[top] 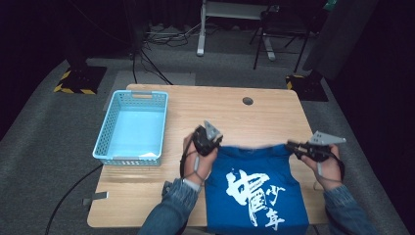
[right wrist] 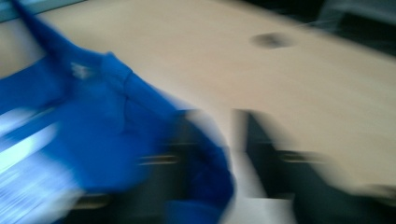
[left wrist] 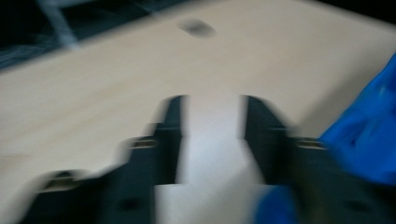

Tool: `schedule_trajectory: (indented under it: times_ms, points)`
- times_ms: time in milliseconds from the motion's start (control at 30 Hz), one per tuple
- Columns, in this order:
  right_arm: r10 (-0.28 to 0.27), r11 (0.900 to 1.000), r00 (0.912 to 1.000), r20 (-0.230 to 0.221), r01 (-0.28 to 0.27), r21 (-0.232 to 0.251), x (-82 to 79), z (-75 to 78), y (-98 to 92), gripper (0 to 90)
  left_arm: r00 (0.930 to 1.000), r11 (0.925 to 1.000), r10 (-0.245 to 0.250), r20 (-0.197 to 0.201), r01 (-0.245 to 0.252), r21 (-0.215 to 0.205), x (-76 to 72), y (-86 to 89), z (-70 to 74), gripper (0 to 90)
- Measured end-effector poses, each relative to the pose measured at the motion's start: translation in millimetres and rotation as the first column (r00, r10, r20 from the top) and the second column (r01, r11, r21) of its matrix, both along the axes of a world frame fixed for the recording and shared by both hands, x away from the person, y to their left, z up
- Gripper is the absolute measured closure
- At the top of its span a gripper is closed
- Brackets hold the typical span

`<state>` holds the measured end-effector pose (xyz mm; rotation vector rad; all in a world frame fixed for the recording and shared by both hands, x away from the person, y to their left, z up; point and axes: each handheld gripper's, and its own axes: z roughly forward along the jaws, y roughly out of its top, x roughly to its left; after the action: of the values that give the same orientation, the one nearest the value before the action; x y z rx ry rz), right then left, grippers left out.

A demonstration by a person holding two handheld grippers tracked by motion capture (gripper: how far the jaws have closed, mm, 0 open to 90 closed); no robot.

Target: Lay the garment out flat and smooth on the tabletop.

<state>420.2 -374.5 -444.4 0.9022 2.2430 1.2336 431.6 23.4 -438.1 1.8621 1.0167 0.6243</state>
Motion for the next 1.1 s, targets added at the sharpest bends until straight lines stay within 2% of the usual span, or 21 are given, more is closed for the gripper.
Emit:
schedule_trajectory:
  times_ms: [33,67,100,133,167,233,267,367,433,567,667,700,733,833,867,900,933,967,1000,1033,1100]
  points:
    - [-0.099,0.994,0.9941,0.043,0.098,0.04,12.6,-5.4,-2.1,37.2,0.9996,0.998,0.028,-0.005,-0.029,-0.057,3.7,6.3,1.8,48.3]
    - [-0.099,0.994,0.9941,0.043,0.098,0.04,12.6,-5.4,-2.1,37.2,0.9992,0.9942,0.032,-0.022,-0.034,-0.102,2.1,11.2,2.8,48.3]
    - [-0.096,0.993,0.9948,0.035,0.093,0.079,8.4,-7.1,-2.7,36.3,0.9994,0.9945,0.032,-0.015,-0.033,-0.099,-2.0,14.7,2.4,44.1]
    - [-0.085,0.993,0.9955,0.043,0.081,0.089,2.8,-9.2,-2.6,35.7,0.9995,0.9973,0.031,-0.002,-0.031,-0.067,-6.9,16.6,0.1,40.5]
    - [-0.068,0.997,0.9967,0.044,0.066,0.047,-6.1,-14.8,-3.3,34.8,0.9997,0.9991,0.022,-0.006,-0.023,-0.035,-10.8,17.9,-3.5,40.1]
    - [-0.062,0.997,0.9976,0.033,0.06,0.04,-8.7,-17.9,-3.8,34.6,0.999,0.9999,0.0,-0.044,0.0,-0.013,-16.9,18.1,-12.4,39.3]
    - [-0.053,0.998,0.9985,0.012,0.053,0.032,-11.9,-23.6,-3.9,34.4,0.9981,0.9999,-0.01,-0.061,0.009,-0.004,-20.1,17.2,-16.1,38.3]
    - [-0.038,0.999,0.9993,-0.004,0.038,0.029,-16.7,-27.8,-1.4,34.4,0.996,0.9987,-0.042,-0.079,0.044,0.025,-30.6,10.5,-24.1,37.3]
    - [-0.03,0.999,0.9995,-0.011,0.03,0.027,-18.3,-28.4,0.7,34.4,0.9942,0.996,-0.061,-0.089,0.066,0.059,-37.0,4.3,-27.8,37.3]
    - [0.021,1.0,0.9991,-0.038,-0.021,0.003,-24.3,-29.7,14.3,36.7,0.9888,0.9876,-0.107,-0.103,0.118,0.103,-47.2,-10.3,-33.6,37.0]
    - [0.056,0.997,0.9952,-0.08,-0.059,-0.041,-27.2,-35.5,25.5,41.5,0.9784,0.9765,-0.158,-0.133,0.175,0.126,-53.1,-24.7,-40.4,37.4]
    - [0.067,0.996,0.9926,-0.101,-0.072,-0.053,-27.7,-39.3,29.1,43.6,0.9725,0.9706,-0.181,-0.146,0.201,0.133,-55.2,-30.2,-43.3,38.2]
    - [0.075,0.995,0.9896,-0.123,-0.083,-0.063,-28.1,-44.2,32.8,45.9,0.9664,0.9674,-0.2,-0.162,0.221,0.124,-56.2,-33.5,-45.3,43.2]
    - [0.071,0.993,0.988,-0.137,-0.083,-0.081,-26.5,-52.3,38.4,51.5,0.9495,0.9581,-0.234,-0.209,0.262,0.116,-54.8,-40.1,-52.6,57.1]
    - [0.07,0.993,0.9873,-0.143,-0.083,-0.089,-25.6,-54.2,40.0,54.7,0.9447,0.9561,-0.242,-0.222,0.271,0.112,-53.8,-42.6,-55.5,59.9]
    - [0.064,0.992,0.9868,-0.148,-0.079,-0.097,-24.6,-55.9,41.3,58.2,0.9388,0.9508,-0.252,-0.235,0.285,0.12,-52.7,-44.8,-58.4,62.3]
    - [0.055,0.993,0.9873,-0.149,-0.07,-0.095,-24.3,-57.2,42.4,63.5,0.9352,0.9456,-0.258,-0.242,0.296,0.135,-52.4,-46.9,-61.2,67.3]
    - [0.047,0.994,0.988,-0.147,-0.061,-0.095,-24.6,-57.0,42.6,71.3,0.9367,0.9412,-0.275,-0.217,0.308,0.138,-51.9,-47.5,-62.8,71.8]
    - [0.042,0.993,0.988,-0.149,-0.058,-0.105,-24.8,-55.8,42.0,78.0,0.9342,0.9378,-0.286,-0.213,0.319,0.138,-51.0,-47.0,-63.1,79.7]
    - [0.037,0.992,0.9875,-0.153,-0.055,-0.111,-24.8,-54.9,41.0,83.1,0.9317,0.9392,-0.288,-0.221,0.32,0.124,-49.7,-45.9,-63.0,85.0]
    - [0.031,0.992,0.9874,-0.155,-0.049,-0.114,-23.9,-54.2,38.0,86.9,0.9303,0.9411,-0.291,-0.223,0.32,0.108,-48.2,-43.6,-62.6,86.4]
